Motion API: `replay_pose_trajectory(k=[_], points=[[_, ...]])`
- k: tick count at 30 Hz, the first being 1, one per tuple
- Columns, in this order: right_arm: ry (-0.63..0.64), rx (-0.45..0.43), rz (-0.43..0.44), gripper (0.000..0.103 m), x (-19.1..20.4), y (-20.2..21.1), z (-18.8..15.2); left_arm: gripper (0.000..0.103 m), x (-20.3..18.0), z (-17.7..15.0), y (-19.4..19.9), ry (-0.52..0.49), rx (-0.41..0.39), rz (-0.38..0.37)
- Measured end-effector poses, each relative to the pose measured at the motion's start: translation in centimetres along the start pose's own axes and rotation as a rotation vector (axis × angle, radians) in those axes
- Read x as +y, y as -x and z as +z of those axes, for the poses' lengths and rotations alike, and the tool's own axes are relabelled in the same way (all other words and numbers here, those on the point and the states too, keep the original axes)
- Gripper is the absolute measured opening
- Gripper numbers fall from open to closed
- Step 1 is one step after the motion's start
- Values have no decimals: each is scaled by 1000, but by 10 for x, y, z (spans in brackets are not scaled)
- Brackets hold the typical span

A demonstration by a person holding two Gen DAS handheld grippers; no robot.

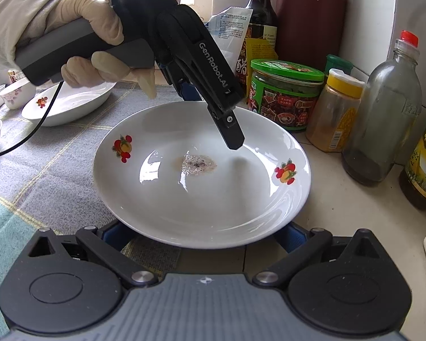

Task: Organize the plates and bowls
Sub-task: 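Lift the stained plate with the left tool and carry it toward the other plates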

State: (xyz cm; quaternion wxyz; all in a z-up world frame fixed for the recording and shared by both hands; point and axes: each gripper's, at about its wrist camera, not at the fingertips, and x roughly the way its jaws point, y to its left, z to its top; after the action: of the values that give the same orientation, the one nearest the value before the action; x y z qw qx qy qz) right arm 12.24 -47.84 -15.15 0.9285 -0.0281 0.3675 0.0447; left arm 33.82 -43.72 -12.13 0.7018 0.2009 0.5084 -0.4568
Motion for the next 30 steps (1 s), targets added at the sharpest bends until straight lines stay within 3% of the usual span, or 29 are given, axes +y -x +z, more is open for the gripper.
replay_pose_trajectory(k=[12,30], points=[[-2,-5,19,103,-3,0,-1,66,8,6,2,-48,75,-49],[26,1,-20,103,-1,4,7,64,3,-3,11,-101,50,-12]])
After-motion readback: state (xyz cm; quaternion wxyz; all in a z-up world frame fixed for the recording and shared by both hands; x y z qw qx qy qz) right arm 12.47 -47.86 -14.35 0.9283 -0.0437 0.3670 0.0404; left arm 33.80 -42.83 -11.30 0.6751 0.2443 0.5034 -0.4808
